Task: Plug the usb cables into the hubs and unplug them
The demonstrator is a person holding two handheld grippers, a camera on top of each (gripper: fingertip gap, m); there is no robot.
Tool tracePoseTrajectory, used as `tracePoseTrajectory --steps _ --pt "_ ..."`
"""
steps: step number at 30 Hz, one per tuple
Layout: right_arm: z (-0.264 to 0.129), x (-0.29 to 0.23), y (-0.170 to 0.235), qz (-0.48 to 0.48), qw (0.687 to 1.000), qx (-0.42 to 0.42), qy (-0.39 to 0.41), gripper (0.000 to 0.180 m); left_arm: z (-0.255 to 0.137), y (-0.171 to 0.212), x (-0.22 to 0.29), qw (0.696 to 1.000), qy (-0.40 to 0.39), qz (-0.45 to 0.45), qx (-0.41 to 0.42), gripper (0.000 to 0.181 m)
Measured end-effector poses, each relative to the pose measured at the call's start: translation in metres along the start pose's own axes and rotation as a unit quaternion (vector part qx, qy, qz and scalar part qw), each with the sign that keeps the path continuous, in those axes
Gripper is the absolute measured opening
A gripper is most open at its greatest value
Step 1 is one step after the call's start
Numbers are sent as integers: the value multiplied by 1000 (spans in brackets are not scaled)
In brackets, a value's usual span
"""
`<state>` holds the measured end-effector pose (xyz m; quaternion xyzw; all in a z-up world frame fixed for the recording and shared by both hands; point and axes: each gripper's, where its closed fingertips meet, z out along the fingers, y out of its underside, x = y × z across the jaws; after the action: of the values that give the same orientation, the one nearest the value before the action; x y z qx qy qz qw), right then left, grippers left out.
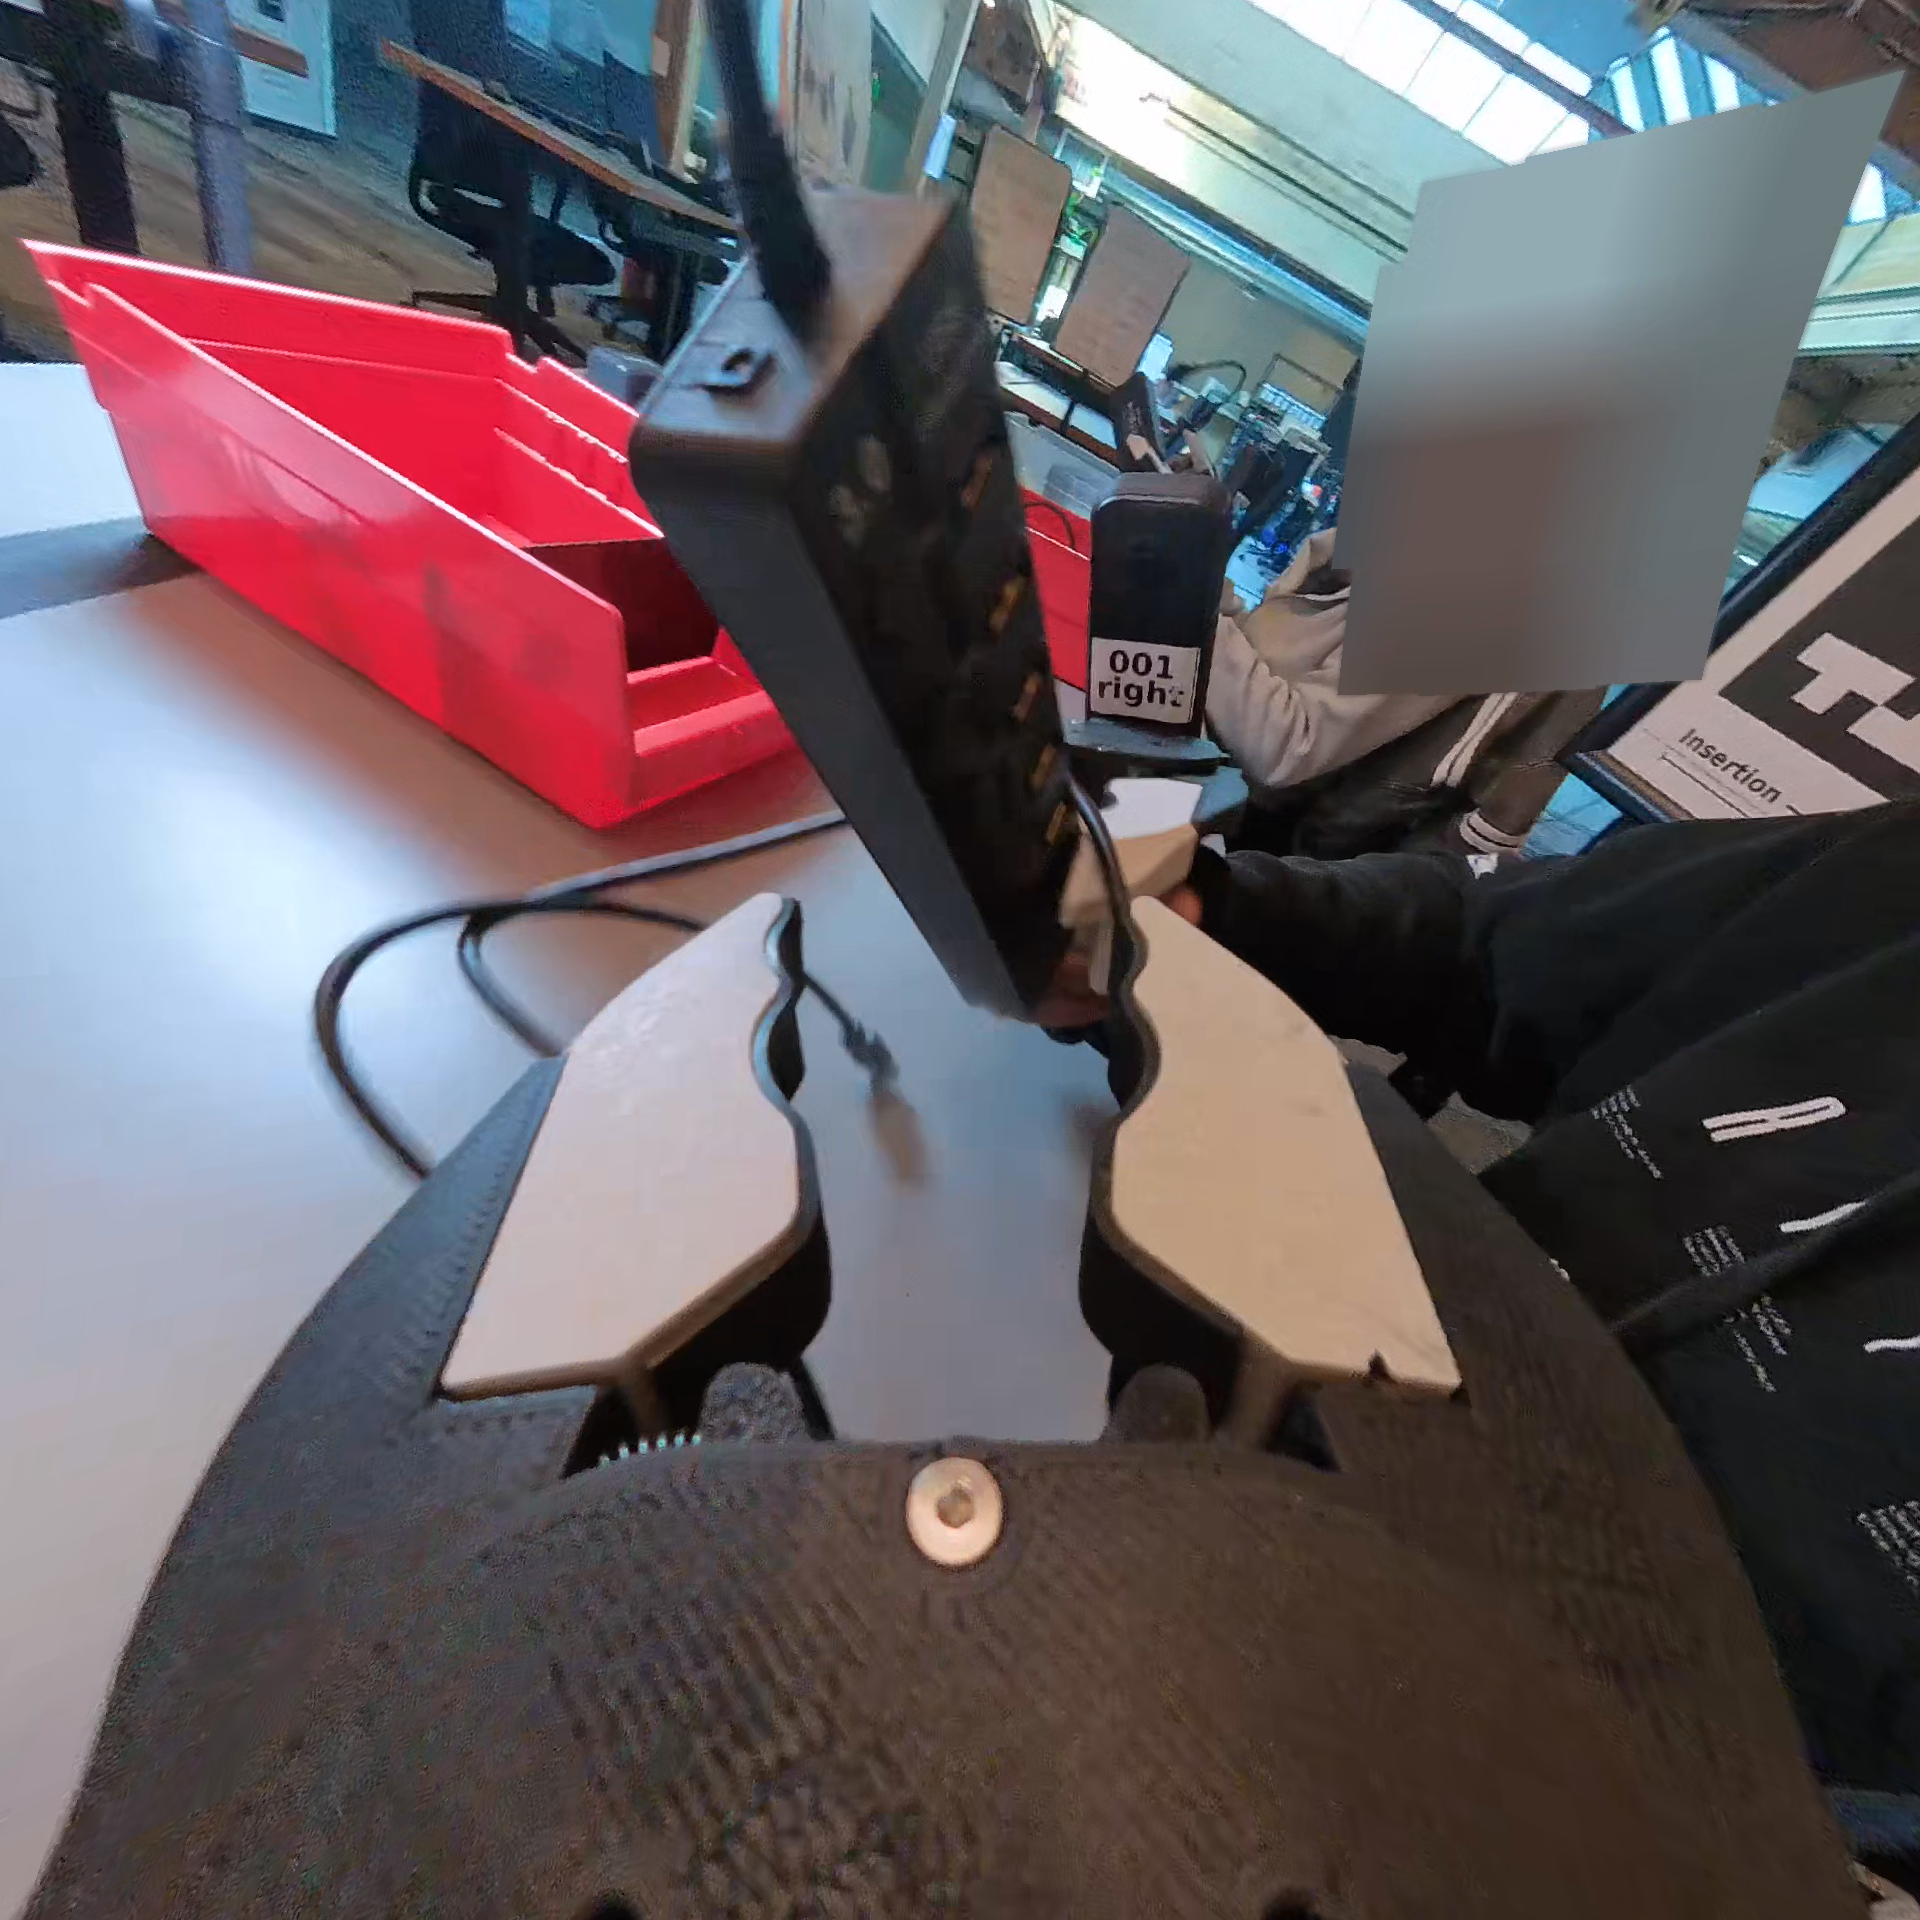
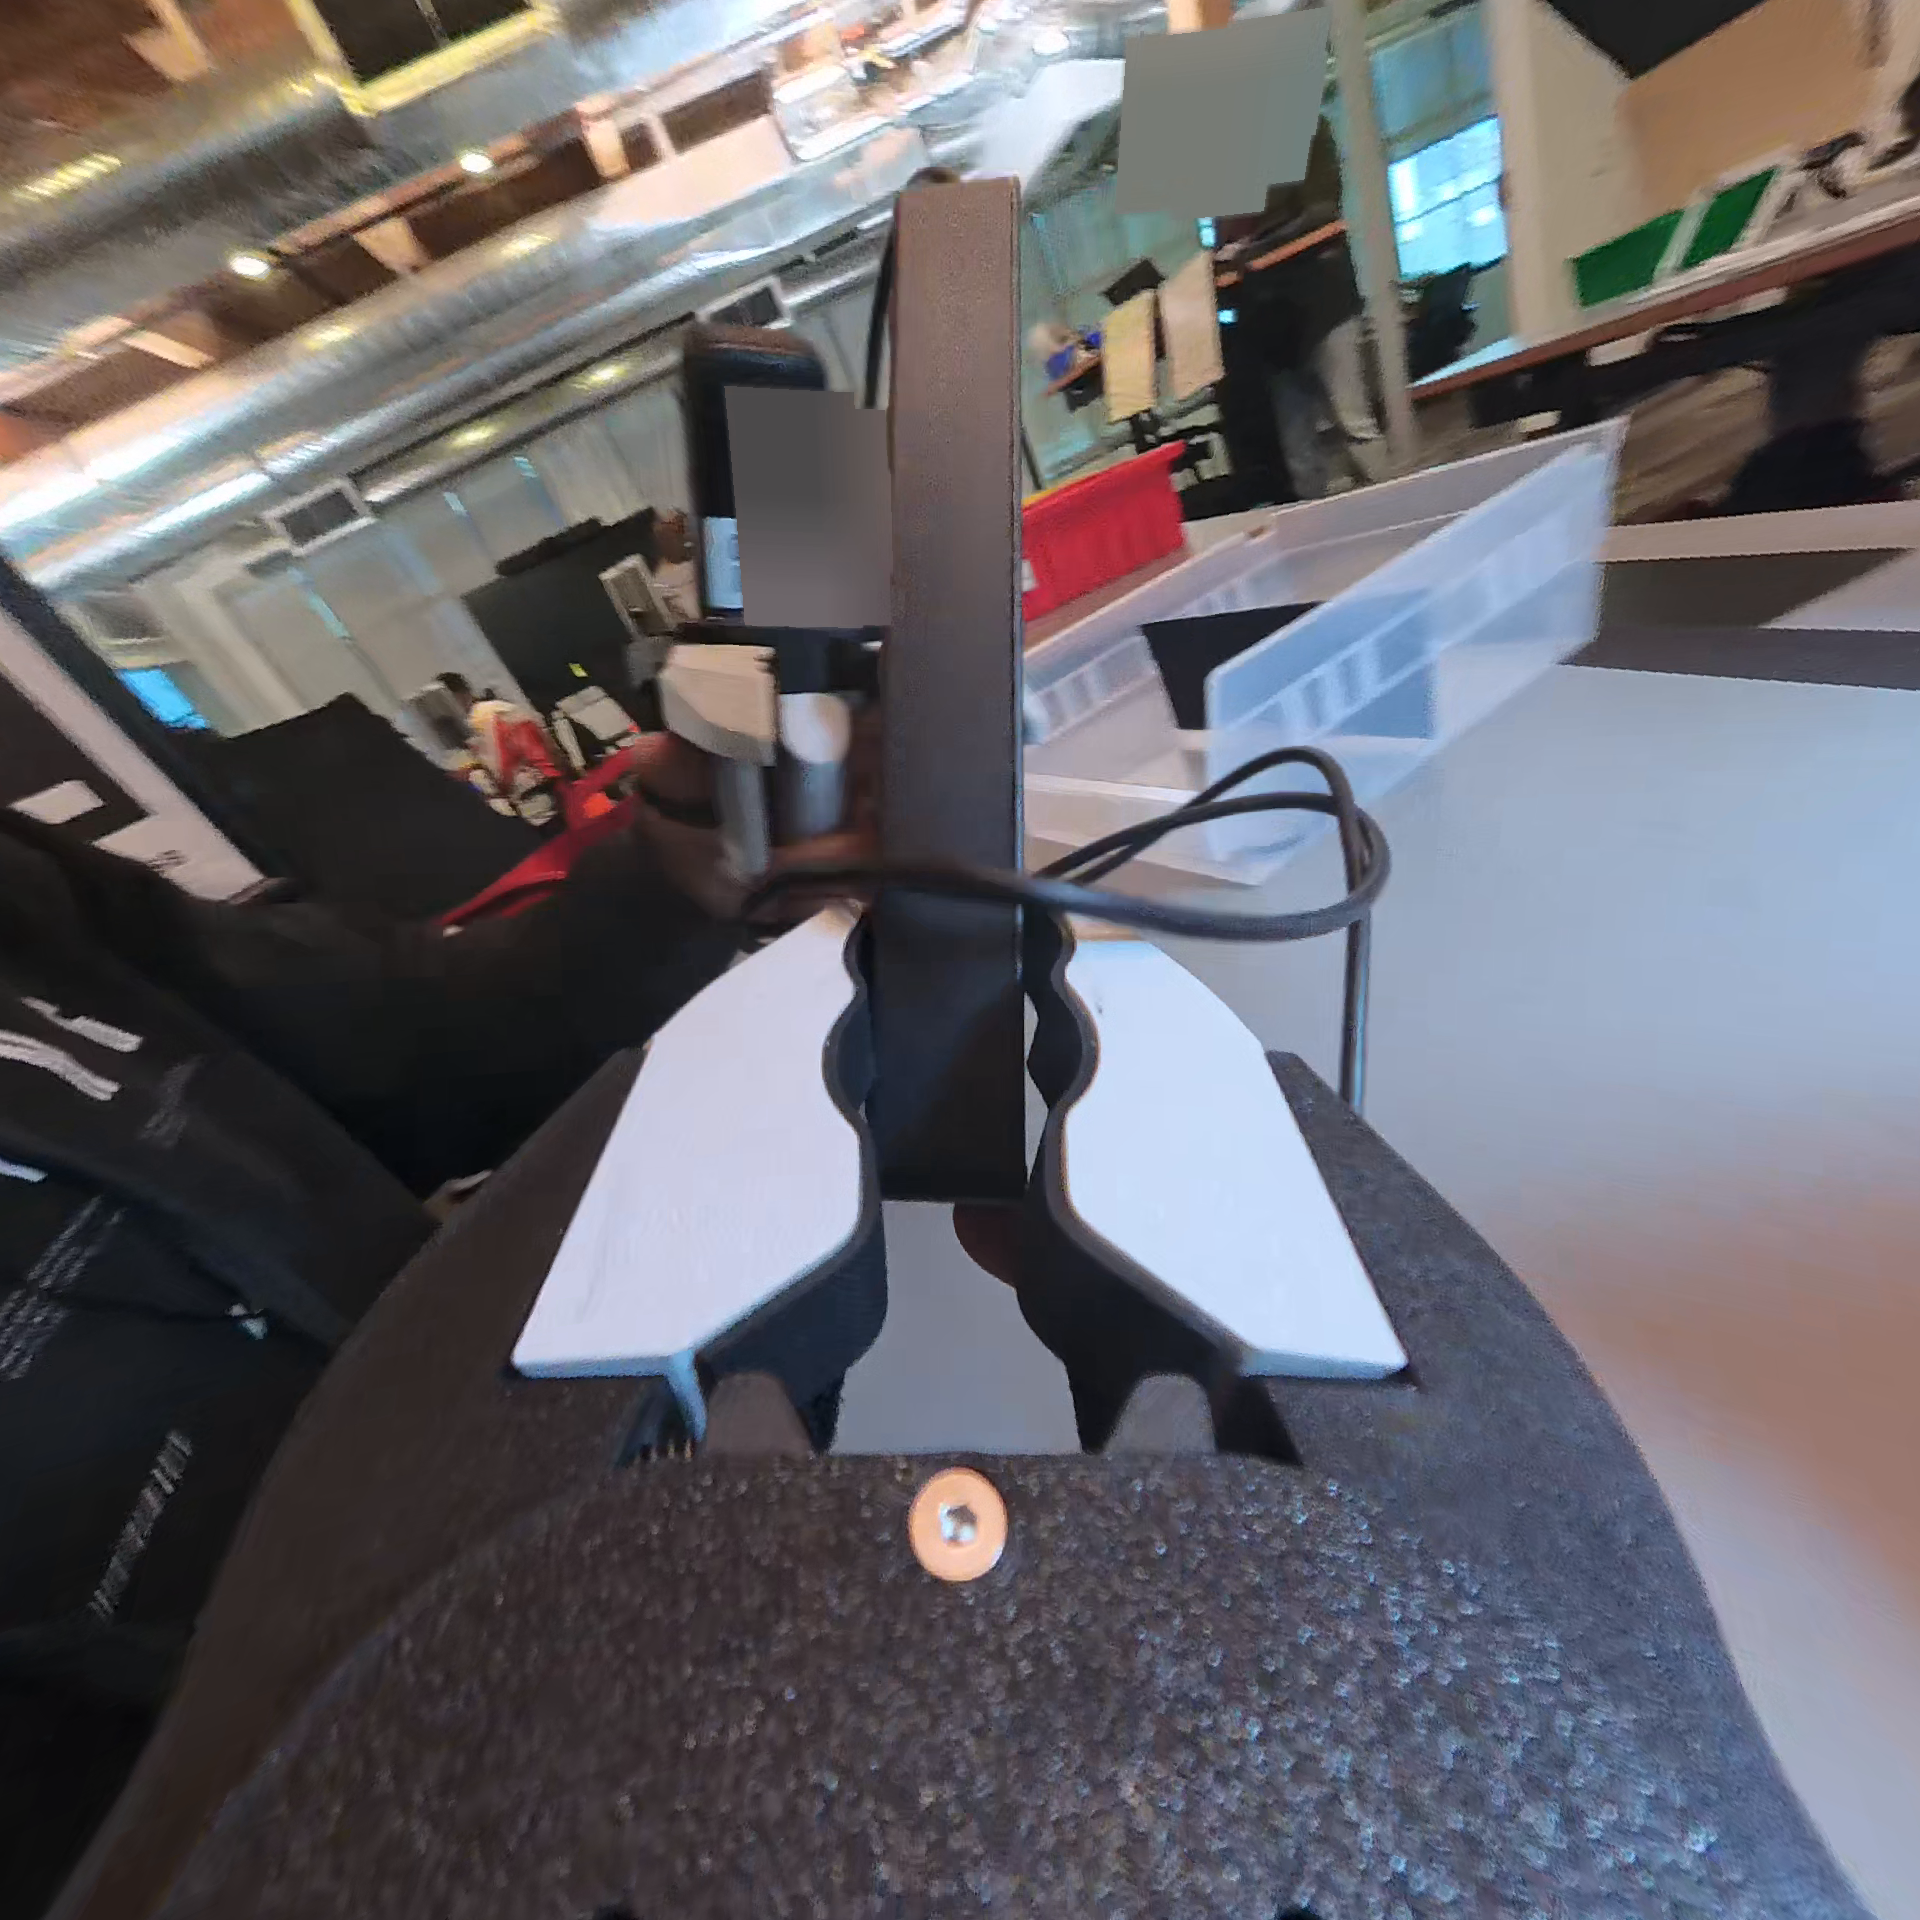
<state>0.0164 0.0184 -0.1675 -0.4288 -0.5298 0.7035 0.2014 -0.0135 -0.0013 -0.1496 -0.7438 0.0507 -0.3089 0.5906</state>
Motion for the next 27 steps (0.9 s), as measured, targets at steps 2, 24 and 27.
tracePoseTrajectory --steps 2,24,27 --pt "9 -10 7 3 1000 -8 -18 26 7 -1 5 999 33 -4 6 53" --pt "6 -53 46 -51 946 -251 -200 67 6 21 39 933 308 -103 -156 26" --pt "19 -61 65 -3 946 -239 -219 68 3 2 34 946 297 -89 -97 27"
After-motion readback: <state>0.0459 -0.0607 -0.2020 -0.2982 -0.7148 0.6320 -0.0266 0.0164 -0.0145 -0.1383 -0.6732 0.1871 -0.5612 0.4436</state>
